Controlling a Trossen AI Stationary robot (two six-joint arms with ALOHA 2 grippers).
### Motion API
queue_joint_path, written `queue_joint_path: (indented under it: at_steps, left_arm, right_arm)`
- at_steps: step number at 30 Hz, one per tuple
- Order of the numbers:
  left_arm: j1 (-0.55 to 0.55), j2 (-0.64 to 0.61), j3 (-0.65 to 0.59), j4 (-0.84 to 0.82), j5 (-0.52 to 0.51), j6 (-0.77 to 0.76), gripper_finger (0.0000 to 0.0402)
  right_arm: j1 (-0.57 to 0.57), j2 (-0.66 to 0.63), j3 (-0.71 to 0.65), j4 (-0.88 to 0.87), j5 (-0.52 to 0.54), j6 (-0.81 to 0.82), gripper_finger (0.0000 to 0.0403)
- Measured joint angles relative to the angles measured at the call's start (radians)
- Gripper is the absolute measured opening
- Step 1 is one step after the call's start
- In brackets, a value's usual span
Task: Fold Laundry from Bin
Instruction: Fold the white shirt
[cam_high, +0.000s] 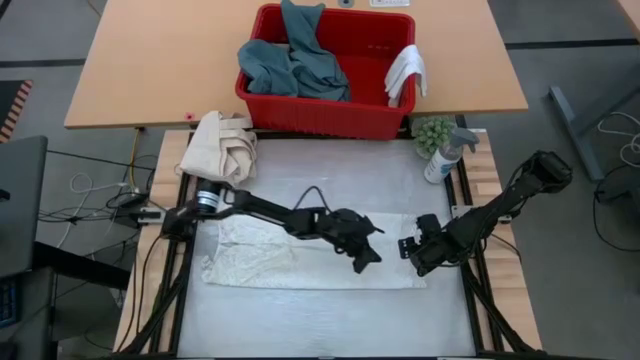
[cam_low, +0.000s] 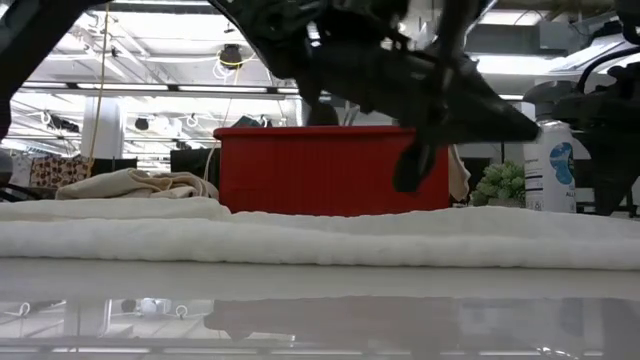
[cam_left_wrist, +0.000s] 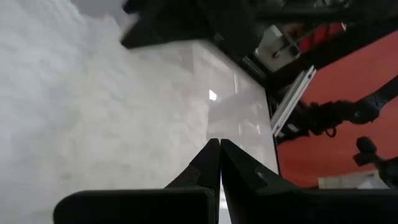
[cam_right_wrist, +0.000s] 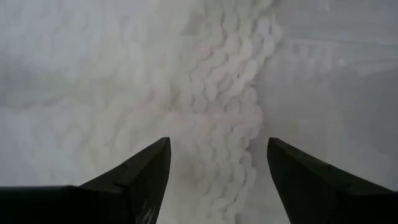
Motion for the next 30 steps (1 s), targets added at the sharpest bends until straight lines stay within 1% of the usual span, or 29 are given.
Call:
queue_joint_path:
  at_steps: [4,7,11,14,16,19,24,28,30]
  left_arm:
    - [0.003,0.029,0.054,-0.054,-0.004,0.038,0.0]
    - [0.007,0.029,0.056,-0.103,-0.07,0.075,0.0]
    - [0.013,0.029,0.055,-0.144,-0.078,0.098,0.0]
    - [0.009,0.029,0.055,-0.185,-0.12,0.128,0.0]
    - [0.008,0.029,0.055,-0.189,-0.146,0.135,0.0]
    - [0.008,0.029,0.055,-0.183,-0.153,0.165,0.0]
    - [0.004,0.029,0.055,-0.212,-0.234,0.233,0.0]
    - [0.004,0.045,0.056,-0.196,-0.253,0.263,0.0]
    - [0.004,0.054,0.055,-0.218,-0.247,0.256,0.0]
  right_arm:
    - [0.002,-0.001,0.0,0.016,0.016,0.0,0.0292]
    - [0.008,-0.001,0.0,0.038,0.029,-0.014,0.0292]
    - [0.008,0.0,0.0,0.045,0.031,-0.034,0.0292]
    - [0.007,0.0,0.0,0.044,0.04,-0.034,0.0292]
    - [0.006,0.0,0.0,0.044,0.042,-0.034,0.0292]
    - [0.006,0.0,0.0,0.043,0.049,-0.035,0.0292]
    - [0.006,0.0,0.0,0.046,0.052,-0.026,0.0292]
    - [0.007,0.0,0.0,0.052,0.046,-0.019,0.0292]
    - [0.007,0.0,0.0,0.048,0.045,-0.022,0.0292]
